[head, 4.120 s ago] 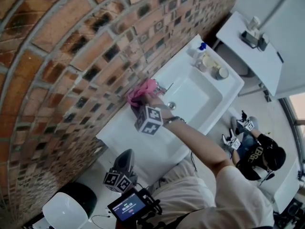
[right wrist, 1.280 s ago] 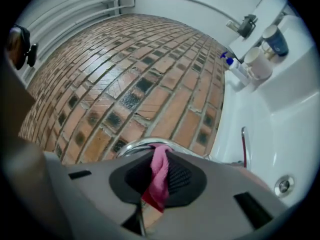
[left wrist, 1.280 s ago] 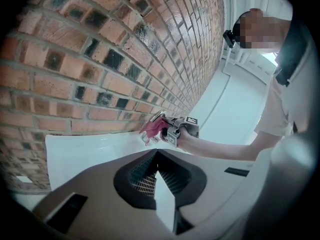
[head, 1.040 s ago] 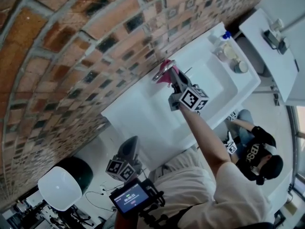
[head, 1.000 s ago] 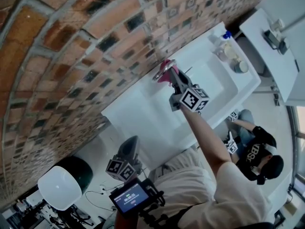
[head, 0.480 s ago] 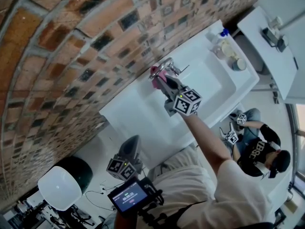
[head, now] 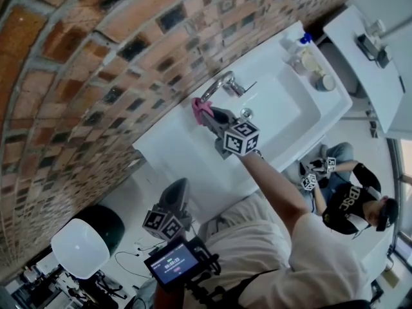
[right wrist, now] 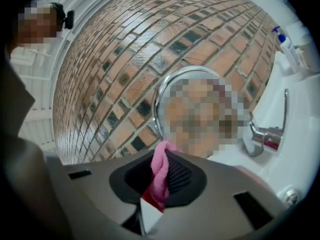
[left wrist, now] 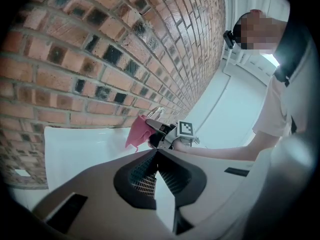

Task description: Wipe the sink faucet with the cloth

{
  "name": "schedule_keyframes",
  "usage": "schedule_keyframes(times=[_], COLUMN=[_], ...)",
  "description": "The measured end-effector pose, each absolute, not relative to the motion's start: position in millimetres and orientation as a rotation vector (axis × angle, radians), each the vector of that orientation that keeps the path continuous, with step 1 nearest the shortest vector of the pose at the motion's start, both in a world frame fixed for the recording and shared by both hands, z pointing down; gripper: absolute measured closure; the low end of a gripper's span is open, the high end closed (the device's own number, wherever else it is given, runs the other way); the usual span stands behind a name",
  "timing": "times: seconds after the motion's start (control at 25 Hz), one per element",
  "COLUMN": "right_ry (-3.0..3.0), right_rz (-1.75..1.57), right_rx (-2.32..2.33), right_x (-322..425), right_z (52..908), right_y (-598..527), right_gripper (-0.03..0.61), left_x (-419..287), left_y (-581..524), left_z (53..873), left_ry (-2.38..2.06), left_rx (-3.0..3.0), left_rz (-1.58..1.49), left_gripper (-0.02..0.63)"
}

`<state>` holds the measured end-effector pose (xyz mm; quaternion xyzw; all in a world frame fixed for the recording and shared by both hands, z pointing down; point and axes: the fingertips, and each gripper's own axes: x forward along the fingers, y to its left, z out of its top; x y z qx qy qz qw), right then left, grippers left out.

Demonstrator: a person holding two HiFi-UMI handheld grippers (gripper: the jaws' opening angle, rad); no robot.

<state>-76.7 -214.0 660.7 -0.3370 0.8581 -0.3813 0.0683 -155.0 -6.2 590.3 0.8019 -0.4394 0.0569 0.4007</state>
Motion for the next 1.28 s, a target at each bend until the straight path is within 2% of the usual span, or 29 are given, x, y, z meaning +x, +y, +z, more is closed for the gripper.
schedule_keyframes(times=[0.16,0.4,0.6,1.12,1.28], right_ry=[2.522,2.566,2.552,2.385,2.349], right_rz=[-1.106,-0.921,-0.878,-0.766,-0.700], right_rx=[-1.070,-0.940,-1.045,-1.469,-1.554], right_x=[-87,-96,-59,40,49], right_z=[637,553,533,472,447], right_y=[-215,-192,-147,69,120], right_gripper=[0.528,0.528,0.528,0.528,0.528], left_x=[-158,-160,-148,-157,-165], left_y=[-4,-2,4,87,114], left_z=[590,590,587,534,514], left_ry=[-1.117,-1.090,-0.967,-0.761,-0.751], left_rx=[2.026,2.043,2.107,2.362,2.428], left_rz=[0.149,0.133,0.110,0.091,0.057], left_gripper=[0.611,0.611,0.611,0.611,0.611])
